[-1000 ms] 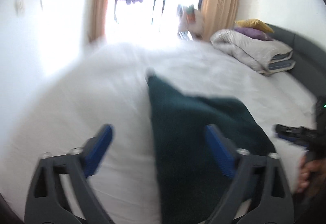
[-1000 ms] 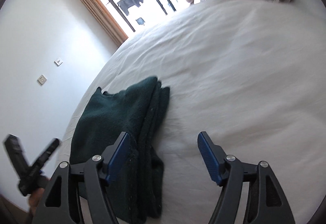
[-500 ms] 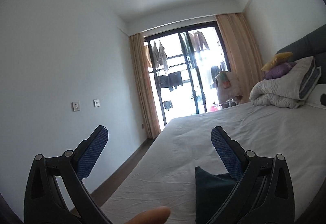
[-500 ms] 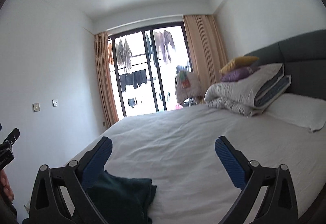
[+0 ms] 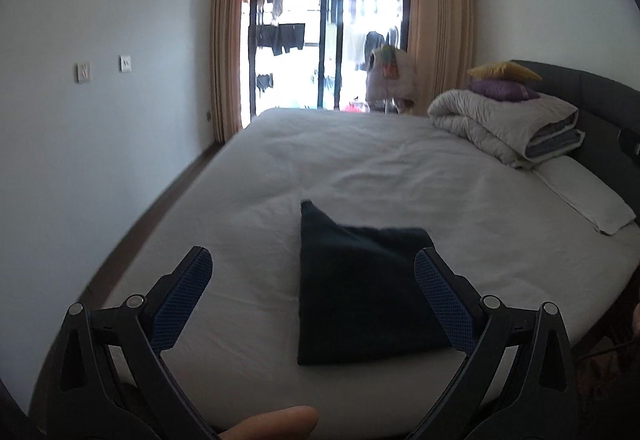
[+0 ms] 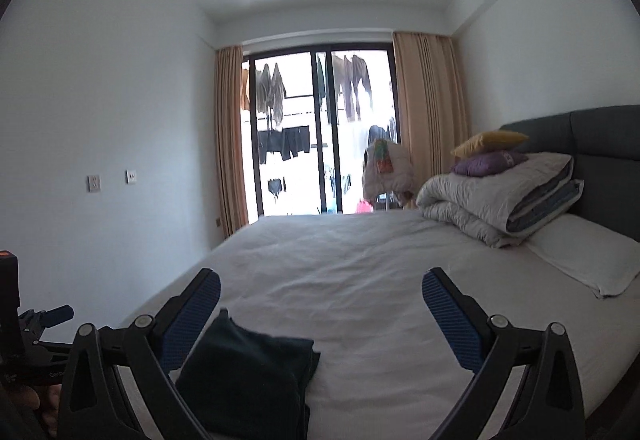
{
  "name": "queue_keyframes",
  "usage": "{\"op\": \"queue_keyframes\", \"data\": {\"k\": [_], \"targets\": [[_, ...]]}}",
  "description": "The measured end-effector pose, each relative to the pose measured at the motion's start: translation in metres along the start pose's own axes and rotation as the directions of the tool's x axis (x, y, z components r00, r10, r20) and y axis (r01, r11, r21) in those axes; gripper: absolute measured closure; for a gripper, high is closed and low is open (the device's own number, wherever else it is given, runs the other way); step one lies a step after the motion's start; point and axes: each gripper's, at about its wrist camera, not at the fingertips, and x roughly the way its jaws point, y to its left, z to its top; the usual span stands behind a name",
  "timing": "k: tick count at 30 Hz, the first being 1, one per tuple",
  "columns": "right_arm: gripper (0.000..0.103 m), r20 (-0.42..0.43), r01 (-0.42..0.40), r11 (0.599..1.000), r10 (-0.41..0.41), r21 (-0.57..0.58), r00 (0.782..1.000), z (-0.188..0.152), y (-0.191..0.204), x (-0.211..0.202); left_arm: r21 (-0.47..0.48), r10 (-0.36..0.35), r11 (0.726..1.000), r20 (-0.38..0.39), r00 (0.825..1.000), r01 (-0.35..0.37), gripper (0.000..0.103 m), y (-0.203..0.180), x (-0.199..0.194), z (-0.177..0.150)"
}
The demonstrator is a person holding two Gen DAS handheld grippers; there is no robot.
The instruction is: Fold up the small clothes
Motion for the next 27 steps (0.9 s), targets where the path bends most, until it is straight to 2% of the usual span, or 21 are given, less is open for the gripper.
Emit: {"op": "queue_keyframes", "data": {"k": [2, 3, 5, 9, 18, 23, 27], "targets": [[0.000, -0.090, 0.019, 0.999, -0.016, 0.035, 0.996, -0.024, -0.008, 0.020, -0.019, -0.005, 1.000, -0.080, 0.997, 0.003, 0.000, 0.002, 0.023, -0.017], [0.000, -0.158, 0.030, 0.997, -0.020, 0.067, 0.987, -0.036, -0.011, 0.033, -0.014, 0.008, 1.000, -0.116, 0.993, -0.010, 0.000, 0.003, 0.035, -0.026], [0.000, -0.240, 0.021, 0.993, 0.007, 0.115, 0.971, -0.059, -0.020, 0.050, -0.002, 0.022, 1.000, -0.166, 0.986, -0.022, 0.000, 0.005, 0.053, -0.038], [0.000, -0.342, 0.046, 0.993, -0.006, 0.108, 0.940, -0.089, -0.018, 0.069, -0.011, 0.033, 0.999, -0.244, 0.969, -0.037, 0.000, 0.011, 0.088, -0.056], [0.000, -0.447, 0.025, 0.997, 0.008, 0.066, 0.894, -0.113, 0.003, 0.077, -0.007, 0.039, 0.999, -0.318, 0.947, -0.044, 0.000, 0.013, 0.135, -0.064], [0.000, -0.468, 0.010, 0.998, 0.018, 0.058, 0.883, -0.114, 0.010, 0.074, -0.005, 0.046, 0.999, -0.340, 0.939, -0.051, 0.000, 0.014, 0.138, -0.068], [0.000, -0.477, 0.004, 0.999, 0.020, 0.050, 0.879, -0.114, 0.014, 0.076, -0.002, 0.050, 0.999, -0.354, 0.934, -0.055, 0.000, 0.014, 0.124, -0.066]]}}
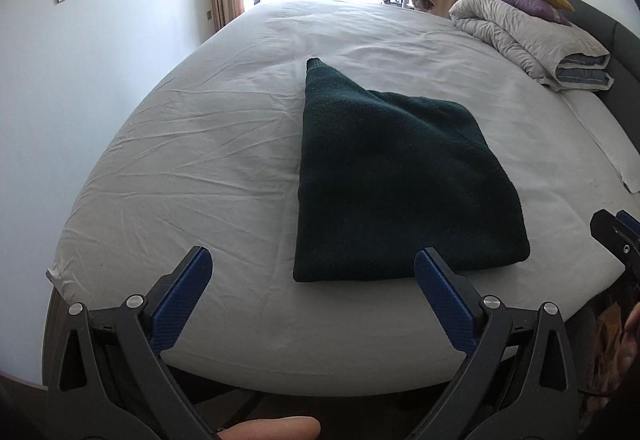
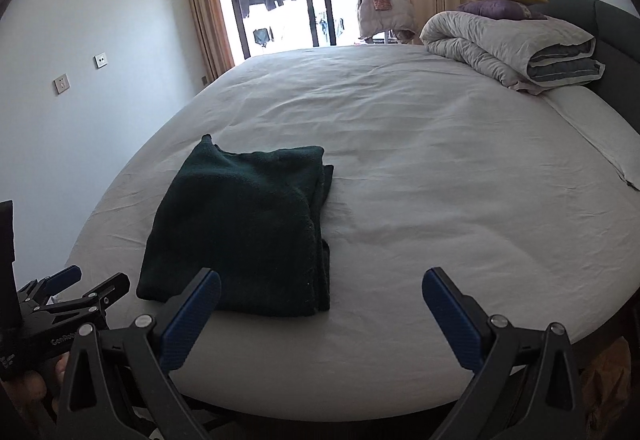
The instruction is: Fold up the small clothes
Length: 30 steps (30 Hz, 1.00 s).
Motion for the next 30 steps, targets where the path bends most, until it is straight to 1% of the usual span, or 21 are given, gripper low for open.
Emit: {"op": "queue_keyframes", "data": {"k": [11, 30], "targets": [[0.000, -0.026, -0.008, 1.000, 0.008, -0.016, 1.000, -0.004, 0.010, 0.009, 0.002, 0.011, 1.000, -0.024, 1.000, -0.011, 0.000, -0.003, 0.011, -0.001], [0.000, -0.048, -0.013, 1.000, 0.012, -0.022, 0.999, -0.009, 0.017, 0.014, -0.001, 0.013, 1.000, -0.033, 0.999, -0.013, 0.000, -0.006, 0.022, 0.000]]}}
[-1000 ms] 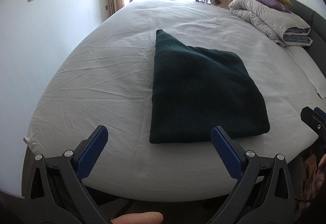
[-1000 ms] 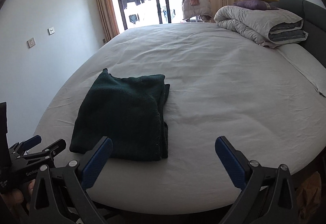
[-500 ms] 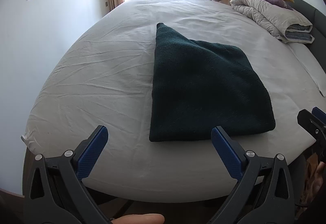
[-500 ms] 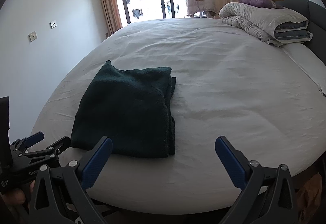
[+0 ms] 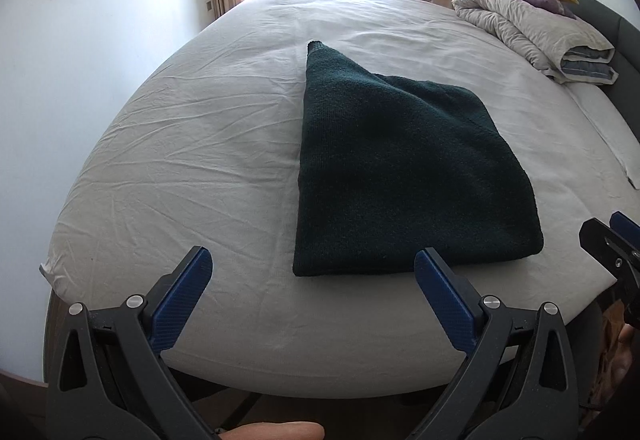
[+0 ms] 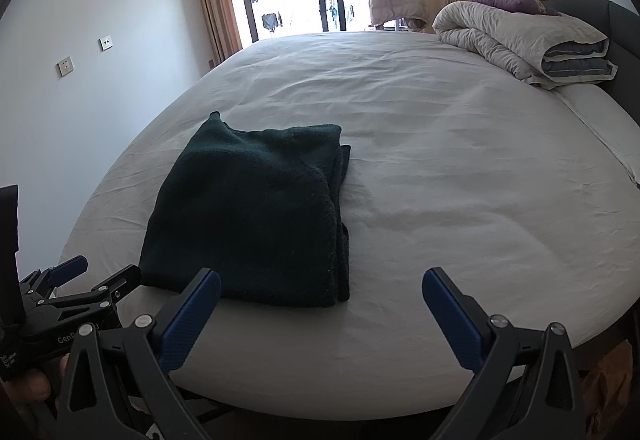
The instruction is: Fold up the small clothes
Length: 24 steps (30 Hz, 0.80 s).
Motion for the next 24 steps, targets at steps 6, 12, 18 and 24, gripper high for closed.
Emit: {"op": "queue_keyframes", "data": {"k": [6, 12, 18, 24], "targets": [[0.000, -0.002, -0.002, 1.000, 0.002, 0.000, 1.000, 0.0004, -0.0002, -0.0004, 0.000, 0.000, 1.000, 0.000, 1.000, 0.000, 0.000, -0.0001, 0.0001, -0.0001], [0.000, -0.002, -0.002, 1.000, 0.002, 0.000, 1.000, 0.0003, 0.0006, -0.0010, 0.000, 0.000, 1.000, 0.000, 1.000, 0.000, 0.000, 0.0000, 0.0004, 0.0001], [0.000, -0.003, -0.002, 1.000, 0.002, 0.000, 1.000, 0.0003, 0.0006, -0.0006, 0.000, 0.000, 1.000, 0.000, 1.000, 0.000, 0.000, 0.0001, 0.0006, 0.0002], [0.000, -0.003, -0.002, 1.000, 0.002, -0.002, 1.000, -0.0002, 0.0014, -0.0012, -0.003, 0.001, 1.000, 0.000, 1.000, -0.001, 0.000, 0.0000, 0.0017, 0.0002]]}}
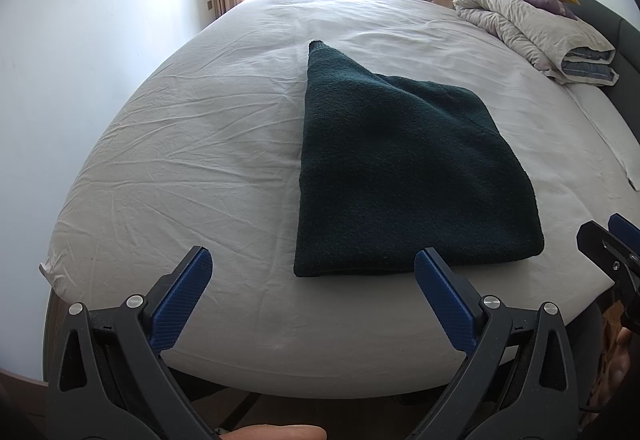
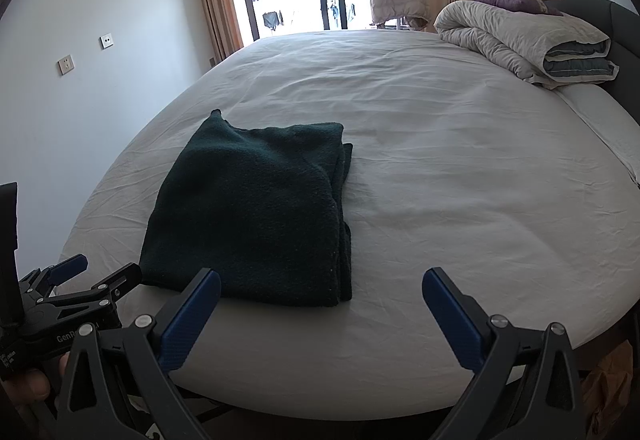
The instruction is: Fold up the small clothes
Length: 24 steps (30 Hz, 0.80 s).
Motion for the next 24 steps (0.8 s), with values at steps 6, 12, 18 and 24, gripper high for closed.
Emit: {"op": "queue_keyframes", "data": {"k": [6, 12, 18, 24], "targets": [[0.000, 0.000, 0.000, 1.000, 0.000, 0.000, 1.000, 0.0002, -0.0002, 0.0004, 0.000, -0.001, 1.000, -0.001, 1.000, 0.001, 0.000, 0.0003, 0.0004, 0.0001], [0.000, -0.001, 0.001, 1.000, -0.001, 0.000, 1.000, 0.0002, 0.0000, 0.0003, 0.000, -0.001, 1.000, -0.001, 1.000, 0.001, 0.000, 0.0003, 0.0005, 0.0002], [0.000, -0.003, 0.000, 1.000, 0.000, 0.001, 1.000, -0.0003, 0.0003, 0.0004, 0.000, -0.001, 1.000, -0.002, 1.000, 0.001, 0.000, 0.0003, 0.0007, -0.0001], [0.000, -0.005, 0.000, 1.000, 0.000, 0.001, 1.000, -0.0024, 0.0012, 0.0007, -0.001, -0.002, 1.000, -0.003, 1.000, 0.002, 0.000, 0.0003, 0.0010, -0.0002]]}}
